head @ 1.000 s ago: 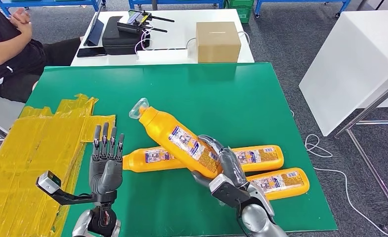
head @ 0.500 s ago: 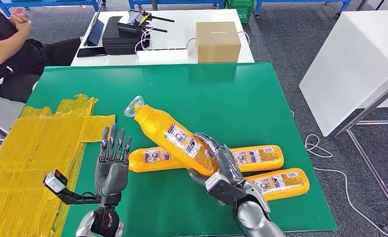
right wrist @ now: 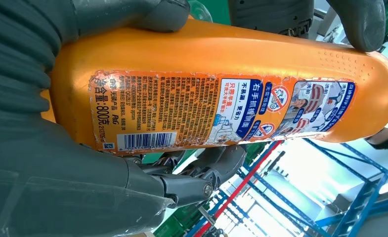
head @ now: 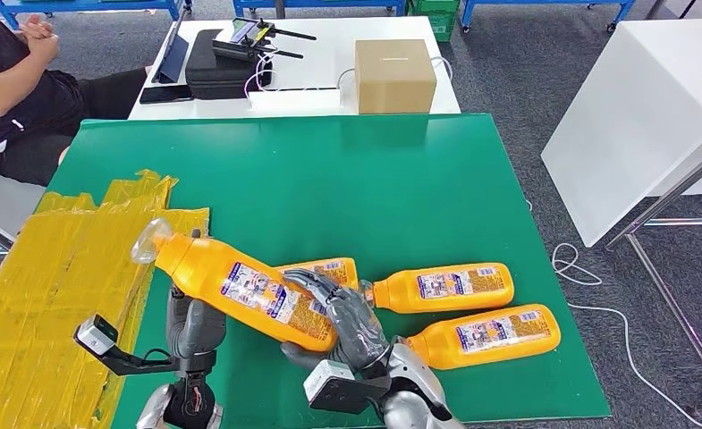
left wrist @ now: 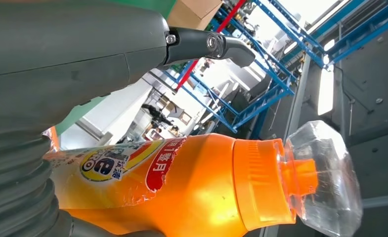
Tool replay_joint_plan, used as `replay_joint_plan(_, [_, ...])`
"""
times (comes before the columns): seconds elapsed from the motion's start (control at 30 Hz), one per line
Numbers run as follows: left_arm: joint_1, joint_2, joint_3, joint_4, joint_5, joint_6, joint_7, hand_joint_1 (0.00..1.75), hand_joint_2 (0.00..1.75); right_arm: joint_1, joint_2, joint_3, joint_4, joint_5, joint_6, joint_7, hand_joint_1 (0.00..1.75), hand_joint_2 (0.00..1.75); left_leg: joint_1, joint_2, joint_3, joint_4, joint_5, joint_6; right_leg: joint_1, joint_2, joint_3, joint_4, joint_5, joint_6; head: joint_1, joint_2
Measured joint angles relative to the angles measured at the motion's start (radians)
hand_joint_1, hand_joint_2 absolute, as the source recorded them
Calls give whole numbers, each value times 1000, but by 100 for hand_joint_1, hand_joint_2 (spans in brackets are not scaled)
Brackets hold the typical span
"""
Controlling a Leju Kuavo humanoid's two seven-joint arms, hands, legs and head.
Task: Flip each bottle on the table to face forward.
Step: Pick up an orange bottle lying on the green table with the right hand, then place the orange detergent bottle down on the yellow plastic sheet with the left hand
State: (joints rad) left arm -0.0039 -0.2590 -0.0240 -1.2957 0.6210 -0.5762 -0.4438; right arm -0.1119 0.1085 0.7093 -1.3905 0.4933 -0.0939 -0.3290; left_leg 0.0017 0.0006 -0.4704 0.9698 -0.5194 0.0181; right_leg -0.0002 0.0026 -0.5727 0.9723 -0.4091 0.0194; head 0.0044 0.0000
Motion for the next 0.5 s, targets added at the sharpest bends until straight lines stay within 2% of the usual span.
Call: replay_joint_plan(0.5, [-4, 4, -4, 5, -97, -46, -40, 0, 175, -51, 38, 34, 125, -24, 19, 19, 175, 175, 0, 0, 0, 0, 0, 0, 0, 0, 0, 0, 0, 0, 0, 0])
